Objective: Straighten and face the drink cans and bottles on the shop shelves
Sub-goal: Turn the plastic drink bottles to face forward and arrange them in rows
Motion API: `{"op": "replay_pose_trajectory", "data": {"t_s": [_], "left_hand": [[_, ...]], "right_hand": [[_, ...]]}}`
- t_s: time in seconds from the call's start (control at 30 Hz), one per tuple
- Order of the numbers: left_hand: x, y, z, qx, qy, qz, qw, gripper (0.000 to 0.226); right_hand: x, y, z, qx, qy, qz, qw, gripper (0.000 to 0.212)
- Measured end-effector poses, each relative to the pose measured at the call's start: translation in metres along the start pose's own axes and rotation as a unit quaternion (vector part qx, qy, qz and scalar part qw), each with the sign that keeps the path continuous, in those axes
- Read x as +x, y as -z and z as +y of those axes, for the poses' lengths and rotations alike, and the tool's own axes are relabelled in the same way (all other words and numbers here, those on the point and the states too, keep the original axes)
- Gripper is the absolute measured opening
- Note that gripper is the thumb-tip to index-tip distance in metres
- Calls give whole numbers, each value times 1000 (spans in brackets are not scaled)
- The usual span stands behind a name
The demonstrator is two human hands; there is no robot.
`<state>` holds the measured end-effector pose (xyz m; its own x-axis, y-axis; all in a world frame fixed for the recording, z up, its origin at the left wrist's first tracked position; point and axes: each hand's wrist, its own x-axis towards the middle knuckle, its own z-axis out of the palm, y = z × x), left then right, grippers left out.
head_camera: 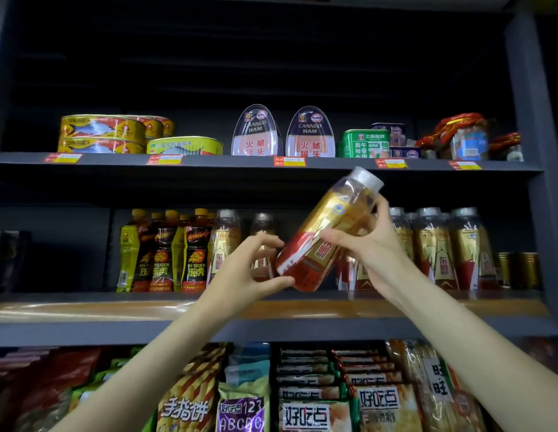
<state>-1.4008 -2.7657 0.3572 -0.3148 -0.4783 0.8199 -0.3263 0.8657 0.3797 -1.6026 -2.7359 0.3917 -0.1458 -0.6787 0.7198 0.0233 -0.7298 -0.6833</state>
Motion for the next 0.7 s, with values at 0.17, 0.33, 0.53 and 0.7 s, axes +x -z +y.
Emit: {"op": "replay_pose_trajectory", "data": {"t_s": [0.17, 0.33, 0.53, 0.7], "left_hand": [[1, -12, 4, -66, 48, -39, 996, 60], [4, -26, 3, 19, 7, 108, 994, 69], [7, -29, -4, 113, -37, 130, 984, 76], [16, -17, -15, 172, -52, 65, 982, 59]], "right_hand": [[-8, 6, 6, 0, 43, -75, 996, 105], [-3, 0, 5, 50, -3, -65, 997, 79], [0, -2, 10, 49, 23, -51, 997, 70], [-1, 5, 13, -238, 207, -72, 946, 89]]}}
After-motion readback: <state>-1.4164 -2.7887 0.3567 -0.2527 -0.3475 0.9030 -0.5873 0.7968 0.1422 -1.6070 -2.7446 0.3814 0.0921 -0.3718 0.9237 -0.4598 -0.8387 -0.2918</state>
